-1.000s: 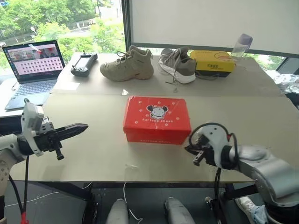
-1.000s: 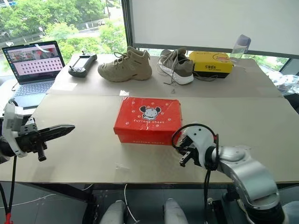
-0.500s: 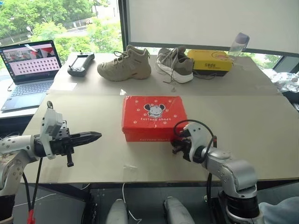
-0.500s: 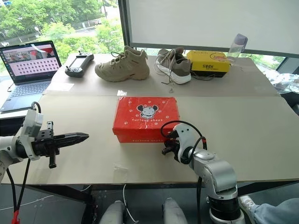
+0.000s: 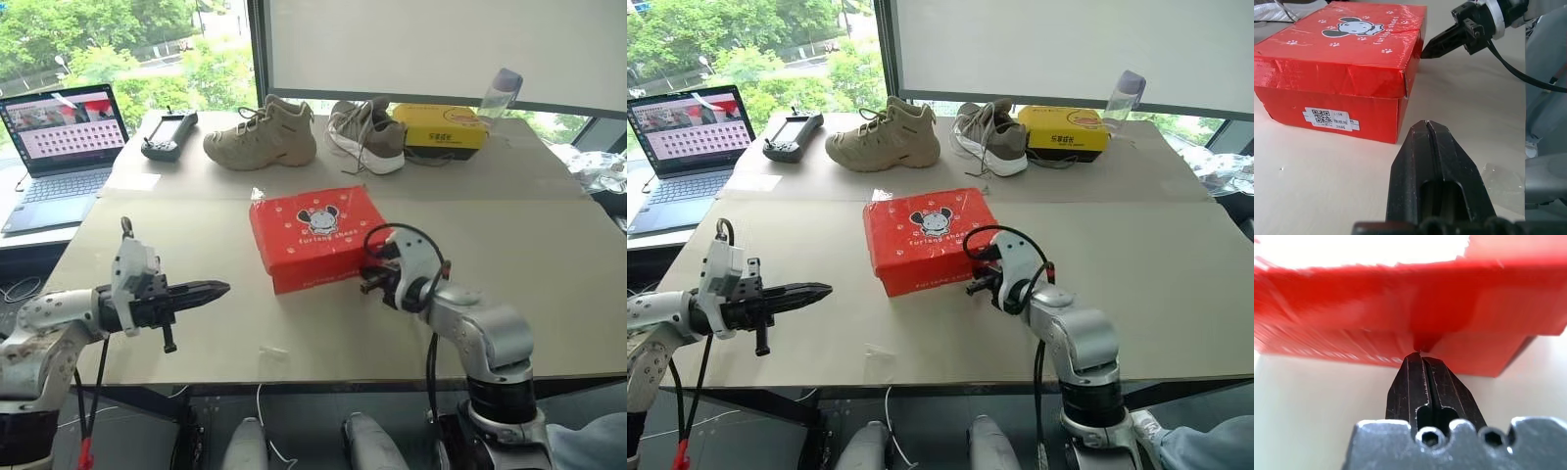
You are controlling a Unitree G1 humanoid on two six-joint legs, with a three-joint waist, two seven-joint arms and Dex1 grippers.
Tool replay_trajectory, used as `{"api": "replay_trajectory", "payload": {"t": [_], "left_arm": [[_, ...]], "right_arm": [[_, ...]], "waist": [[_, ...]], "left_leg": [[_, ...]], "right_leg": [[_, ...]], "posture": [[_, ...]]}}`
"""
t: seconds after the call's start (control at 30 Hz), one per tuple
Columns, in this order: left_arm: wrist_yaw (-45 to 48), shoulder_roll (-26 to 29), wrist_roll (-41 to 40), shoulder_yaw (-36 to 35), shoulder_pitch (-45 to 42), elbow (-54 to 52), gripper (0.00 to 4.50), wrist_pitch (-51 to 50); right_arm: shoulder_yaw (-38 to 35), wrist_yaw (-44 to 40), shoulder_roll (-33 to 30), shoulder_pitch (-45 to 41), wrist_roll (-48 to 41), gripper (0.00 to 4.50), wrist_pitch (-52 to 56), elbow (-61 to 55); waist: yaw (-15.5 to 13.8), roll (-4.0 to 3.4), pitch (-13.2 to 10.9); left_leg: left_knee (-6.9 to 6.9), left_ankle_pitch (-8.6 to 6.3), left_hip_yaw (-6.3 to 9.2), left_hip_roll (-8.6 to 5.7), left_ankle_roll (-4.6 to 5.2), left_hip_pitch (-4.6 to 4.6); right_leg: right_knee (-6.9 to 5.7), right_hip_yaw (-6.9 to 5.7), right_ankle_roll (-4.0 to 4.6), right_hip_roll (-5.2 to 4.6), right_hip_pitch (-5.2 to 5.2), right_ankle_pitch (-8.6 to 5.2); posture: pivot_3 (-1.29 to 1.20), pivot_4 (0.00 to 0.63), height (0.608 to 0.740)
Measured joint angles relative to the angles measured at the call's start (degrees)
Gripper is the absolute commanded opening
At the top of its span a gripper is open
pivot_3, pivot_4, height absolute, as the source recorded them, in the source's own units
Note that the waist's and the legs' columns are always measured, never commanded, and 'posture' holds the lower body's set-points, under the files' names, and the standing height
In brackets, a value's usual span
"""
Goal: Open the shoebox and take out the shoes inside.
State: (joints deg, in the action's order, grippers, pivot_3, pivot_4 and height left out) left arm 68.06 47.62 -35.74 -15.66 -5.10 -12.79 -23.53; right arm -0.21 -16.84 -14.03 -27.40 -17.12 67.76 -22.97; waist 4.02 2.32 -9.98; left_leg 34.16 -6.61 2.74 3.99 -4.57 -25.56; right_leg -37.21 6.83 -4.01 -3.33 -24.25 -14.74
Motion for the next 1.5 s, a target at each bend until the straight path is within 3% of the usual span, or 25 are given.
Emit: {"api": "replay_trajectory", "payload": {"t": [0.43,0.67,0.8,0.93,1.07,1.17,1.2,1.23,1.5], "left_arm": [[-1.12,-0.93,1.70,0.94,0.91,-0.01,0.00,1.94],[-1.12,-2.06,2.03,2.54,0.68,0.04,0.00,2.31],[-2.35,-3.76,2.11,2.98,-1.26,0.16,0.00,3.58],[-3.73,-4.07,2.10,2.94,-1.61,0.19,0.00,3.70],[-4.54,-4.11,2.09,2.91,-1.20,0.16,0.00,3.68],[-4.75,-4.21,2.09,3.11,-1.31,0.16,0.00,3.70],[-4.78,-4.27,2.09,3.14,-1.37,0.20,0.00,3.70],[-4.78,-4.41,2.07,3.18,-1.67,0.22,0.00,3.70],[-4.86,-6.11,1.87,3.60,-4.85,0.26,0.00,3.71]], "right_arm": [[0.06,-1.62,-0.80,-11.96,-2.11,0.09,0.54,1.85],[9.45,-6.84,-1.52,-34.63,2.21,0.09,-9.89,23.88],[5.45,0.60,4.67,-45.89,5.90,0.09,-26.12,42.71],[3.98,0.48,3.86,-45.00,6.88,0.09,-30.66,45.42],[6.28,-5.10,-0.63,-37.47,6.95,0.09,-28.46,43.12],[10.54,-17.54,-9.26,-34.56,6.09,0.09,-27.60,38.07],[11.21,-22.86,-12.84,-34.68,5.61,0.61,-27.94,36.26],[11.36,-27.03,-14.98,-35.13,5.17,0.80,-28.28,34.68],[20.72,-47.04,-17.34,-36.89,3.69,3.43,-30.61,27.99]], "waist": [[0.09,-0.03,-0.02],[0.34,-0.08,-0.05],[-0.04,-0.08,-0.06],[-0.67,-0.04,-0.04],[-0.65,-0.11,-0.09],[-0.54,-0.40,-0.32],[-0.51,-0.49,-0.39],[-0.38,-0.49,-0.39],[0.75,-0.49,-0.40]], "left_leg": [[-0.02,0.00,0.00,0.01,0.00,0.00],[-0.06,0.01,-0.04,0.02,0.01,0.02],[-0.23,0.01,0.04,0.01,0.01,-0.08],[-0.30,-0.01,0.09,0.00,0.00,-0.22],[-0.29,-0.01,0.13,0.00,0.01,-0.37],[-0.23,0.00,0.14,-0.01,0.02,-0.52],[-0.21,0.00,0.13,0.00,0.02,-0.50],[-0.22,0.00,0.14,0.01,0.02,-0.48],[-0.14,0.01,0.12,0.02,0.03,-0.21]], "right_leg": [[-0.02,0.00,0.00,0.01,-0.02,0.01],[-0.10,0.00,0.01,0.02,-0.09,0.04],[-0.03,-0.11,-0.26,0.02,-0.11,0.23],[0.09,-0.21,-0.01,-0.02,-0.08,0.31],[0.02,-0.26,0.03,-0.02,-0.26,0.32],[-0.02,-0.25,0.04,0.00,-0.42,0.34],[-0.02,-0.25,0.02,0.00,-0.41,0.33],[-0.04,-0.26,-0.01,0.02,-0.41,0.31],[-0.47,-0.19,-0.28,0.06,-0.36,0.03]], "posture": [[0.00,0.150,0.712],[0.00,0.150,0.712],[0.00,0.150,0.712],[0.00,0.150,0.712],[0.00,0.150,0.712],[0.00,0.150,0.712],[0.00,0.150,0.712],[0.00,0.150,0.712],[0.00,0.150,0.712]]}}
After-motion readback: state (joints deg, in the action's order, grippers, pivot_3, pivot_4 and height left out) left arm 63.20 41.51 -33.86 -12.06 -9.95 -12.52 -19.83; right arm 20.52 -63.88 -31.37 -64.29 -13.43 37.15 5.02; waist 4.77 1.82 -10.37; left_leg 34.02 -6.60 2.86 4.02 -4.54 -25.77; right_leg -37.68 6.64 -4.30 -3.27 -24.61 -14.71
